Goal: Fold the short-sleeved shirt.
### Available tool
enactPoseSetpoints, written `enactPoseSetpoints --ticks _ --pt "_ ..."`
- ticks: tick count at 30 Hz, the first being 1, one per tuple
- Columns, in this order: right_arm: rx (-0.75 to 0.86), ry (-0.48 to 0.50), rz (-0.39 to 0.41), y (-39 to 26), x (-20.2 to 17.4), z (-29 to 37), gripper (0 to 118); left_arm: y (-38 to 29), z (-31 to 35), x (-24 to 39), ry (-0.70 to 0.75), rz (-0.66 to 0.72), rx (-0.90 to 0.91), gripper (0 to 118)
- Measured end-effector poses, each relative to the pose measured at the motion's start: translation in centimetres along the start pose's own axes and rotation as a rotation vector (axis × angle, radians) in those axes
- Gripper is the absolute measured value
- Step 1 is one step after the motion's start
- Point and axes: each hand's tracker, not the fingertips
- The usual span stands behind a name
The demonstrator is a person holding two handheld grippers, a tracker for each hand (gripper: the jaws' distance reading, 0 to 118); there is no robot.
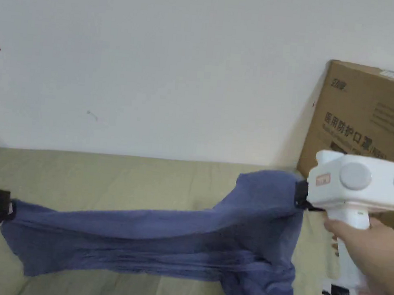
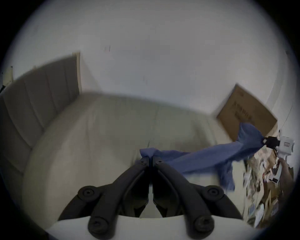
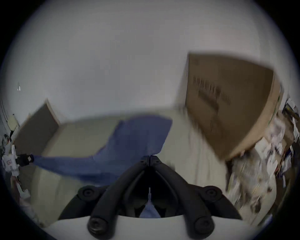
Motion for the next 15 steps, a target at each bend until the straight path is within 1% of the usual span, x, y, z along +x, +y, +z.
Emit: enactPoseSetpoints --ticks 2,4,5,6,7,11,15 --pt "-0.142 0.03 0.037 -7.7 1.1 -1.6 1 -5.9 -0.6 -1.7 0.007 -0.014 -0.116 2" --pt "-0.246 0.028 0.095 -14.4 2.3 -1.3 1 -11.4 0.2 -3.0 -0.003 -0.026 -0.213 2" --pt "-0.288 0.026 0.103 -17.0 3.0 -0.7 1 -13.1 0.9 -3.7 0.0 -0.051 -0.248 2" --pt "-0.33 0.036 0.093 -19.8 4.2 -0.2 1 -15.2 1.8 -4.1 0.007 -0.078 -0.286 2" --pt "-0.364 0.043 0.089 -21.8 4.9 0.9 1 -16.7 2.8 -4.4 0.005 -0.098 -0.309 2" --pt "-0.44 0.05 0.138 -28.2 7.5 6.1 1 -21.6 7.5 -5.7 0.001 -0.141 -0.379 2" --pt "-0.486 0.083 0.131 -32.3 9.3 9.9 1 -24.7 11.0 -6.4 -0.012 -0.128 -0.402 2"
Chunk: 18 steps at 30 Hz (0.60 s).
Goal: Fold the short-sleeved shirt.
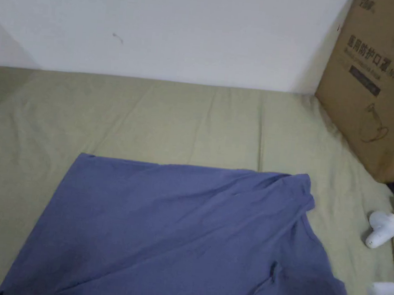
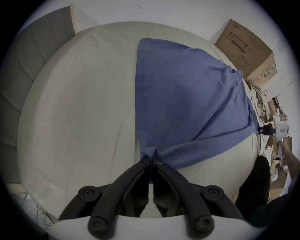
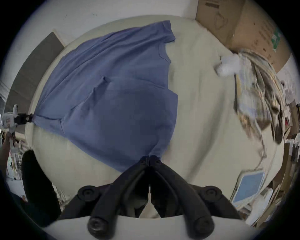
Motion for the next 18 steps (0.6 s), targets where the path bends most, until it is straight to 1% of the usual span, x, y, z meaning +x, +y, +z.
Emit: enactPoseSetpoints --ticks 3,6,7,8,9,10,11,12,13,16,18 --pt "0.013 0.0 0.001 -2.0 -0.1 0.4 1 -1.8 0.8 0.5 -0.015 0.001 0.014 2" --pt "0.063 0.009 -0.037 -2.2 -0.1 1.0 1 -2.1 1.5 1.0 -0.026 -0.015 0.042 2" --pt "0.088 0.017 -0.049 -2.1 -0.4 1.5 9 -2.2 2.0 1.1 -0.031 -0.023 0.066 6" --pt "0.127 0.022 -0.058 -2.1 -0.6 2.0 39 -2.2 2.6 1.2 -0.034 -0.029 0.089 17" --pt "0.169 0.001 -0.057 -2.1 -1.0 2.6 71 -2.2 3.3 1.4 -0.023 -0.032 0.107 36" --pt "0.197 -0.021 -0.056 -2.0 -1.4 3.2 95 -2.4 3.8 1.3 -0.014 -0.027 0.13 74" --pt "0.227 -0.003 -0.069 -2.1 -1.9 4.2 96 -2.4 4.4 1.4 -0.008 -0.014 0.15 97" --pt "0.265 0.031 -0.096 -2.0 -2.2 5.2 96 -2.5 5.1 1.4 -0.016 0.001 0.174 110" --pt "0.284 0.045 -0.109 -1.7 -2.7 6.0 96 -2.6 5.8 1.6 -0.025 0.009 0.212 114" --pt "0.387 0.06 -0.131 -1.8 -5.1 9.2 96 -3.0 8.0 2.6 -0.028 0.008 0.298 113" --pt "0.442 0.025 -0.137 -1.8 -6.4 10.5 96 -3.6 9.2 3.4 -0.021 0.021 0.365 113"
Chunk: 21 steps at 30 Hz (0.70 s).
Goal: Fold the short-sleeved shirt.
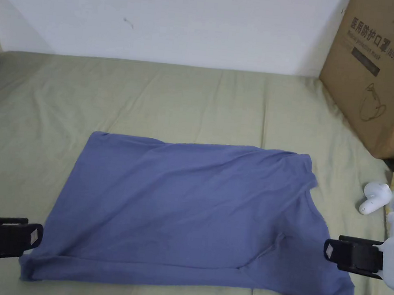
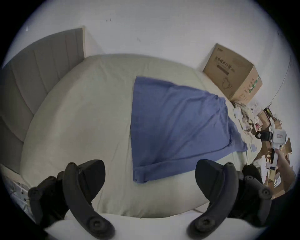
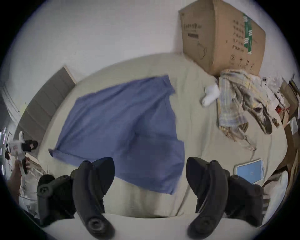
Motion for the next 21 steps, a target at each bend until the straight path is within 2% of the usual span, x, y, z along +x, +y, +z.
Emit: enactPoseSetpoints --ticks 2,3,4,5,6,7,8,11,14,15,16,17,18,21 --pt "0.014 -0.017 0.011 0.1 -1.3 0.9 94 -0.2 0.9 1.0 0.044 0.013 0.024 108" --pt "0.038 -0.014 0.019 0.0 -2.0 1.5 89 -0.2 1.2 1.5 0.062 0.009 0.004 96" --pt "0.082 -0.022 0.023 -0.1 -2.7 2.0 84 -0.3 1.4 1.9 0.074 0.004 -0.045 89" --pt "0.11 -0.022 0.023 -0.1 -3.0 2.4 84 -0.5 1.6 2.3 0.097 0.001 -0.058 89" --pt "0.132 -0.02 0.012 -0.1 -3.5 2.7 54 -0.7 1.6 2.8 0.121 -0.002 -0.051 60" --pt "0.123 -0.026 0.017 -0.1 -4.1 2.8 0 -1.1 1.5 3.0 0.129 0.003 -0.053 12" --pt "0.153 -0.028 0.002 -0.3 -4.5 3.0 0 -1.2 1.4 3.0 0.134 0.002 -0.055 1" --pt "0.12 0.028 0.017 -0.1 -5.0 2.7 0 -1.1 0.3 2.6 0.096 0.019 -0.122 1" --pt "0.095 0.028 0.037 0.0 -5.1 1.8 0 -1.1 -1.6 1.6 0.094 0.01 -0.141 4" --pt "0.079 0.028 0.042 -0.1 -5.2 1.5 0 -1.1 -2.3 1.2 0.08 0.002 -0.139 17" --pt "0.066 0.029 0.04 -0.3 -5.2 1.2 0 -1.1 -3.4 0.8 0.081 0.0 -0.151 59" --pt "0.052 0.034 0.035 -0.3 -5.0 1.0 0 -1.2 -4.4 0.5 0.083 0.001 -0.176 95" --pt "0.039 0.042 0.027 -0.5 -4.9 0.7 0 -1.4 -5.6 0.0 0.091 0.004 -0.206 118" --pt "0.01 0.056 0.007 -0.9 -4.4 0.1 0 -1.8 -9.0 -1.3 0.111 0.016 -0.249 113"
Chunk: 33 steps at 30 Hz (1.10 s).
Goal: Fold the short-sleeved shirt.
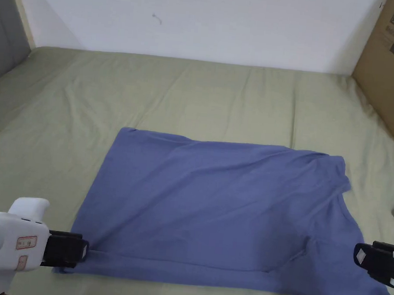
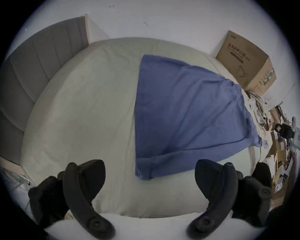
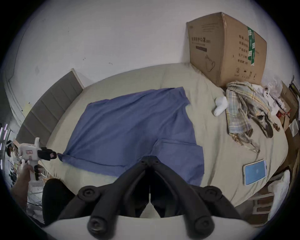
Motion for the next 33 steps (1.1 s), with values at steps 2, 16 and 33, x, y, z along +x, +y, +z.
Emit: enactPoseSetpoints --ticks 2,16,33 --pt "-0.018 -0.009 -0.006 -0.3 0.4 -0.5 0 0.0 -1.8 -0.1 0.002 -0.027 -0.072 104" --pt "-0.256 -0.16 -0.01 -1.0 6.7 -5.6 97 -1.4 4.8 1.5 -0.071 -0.049 0.091 5" --pt "-0.41 -0.119 0.001 -2.6 9.1 -6.8 5 -1.6 5.6 2.3 -0.062 -0.049 0.11 5"
